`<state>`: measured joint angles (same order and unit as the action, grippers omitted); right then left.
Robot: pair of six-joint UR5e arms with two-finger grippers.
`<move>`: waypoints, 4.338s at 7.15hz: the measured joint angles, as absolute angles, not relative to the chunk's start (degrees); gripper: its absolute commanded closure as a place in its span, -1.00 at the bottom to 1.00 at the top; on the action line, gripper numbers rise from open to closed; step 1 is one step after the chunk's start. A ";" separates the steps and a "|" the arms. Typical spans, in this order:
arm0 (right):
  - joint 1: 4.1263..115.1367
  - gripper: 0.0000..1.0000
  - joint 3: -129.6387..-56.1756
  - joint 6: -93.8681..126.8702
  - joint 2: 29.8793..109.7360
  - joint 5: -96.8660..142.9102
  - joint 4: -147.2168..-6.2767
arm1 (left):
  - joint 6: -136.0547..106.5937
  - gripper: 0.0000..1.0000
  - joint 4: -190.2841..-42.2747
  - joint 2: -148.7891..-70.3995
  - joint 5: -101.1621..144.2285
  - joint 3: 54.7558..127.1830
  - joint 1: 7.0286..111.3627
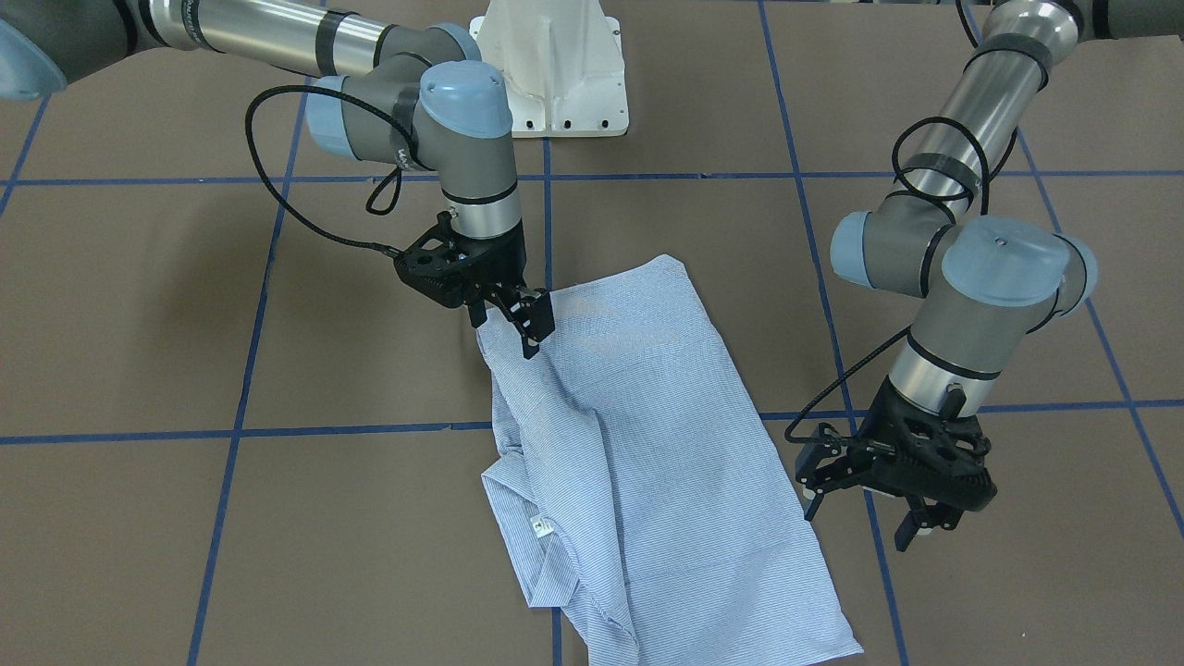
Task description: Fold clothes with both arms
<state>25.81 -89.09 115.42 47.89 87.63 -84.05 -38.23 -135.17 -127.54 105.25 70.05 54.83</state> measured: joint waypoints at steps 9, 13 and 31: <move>22.71 -0.71 -85.17 115.88 47.11 80.75 -85.03 | -38.94 -1.00 -135.26 -126.98 105.29 70.34 53.97; 22.25 -0.10 -84.05 115.83 46.04 80.00 -84.96 | -38.94 -1.00 -135.37 -126.51 105.29 70.40 53.93; 22.06 1.00 -93.87 118.83 51.13 79.03 -85.41 | -103.56 -0.66 -126.08 -104.78 87.42 106.68 18.09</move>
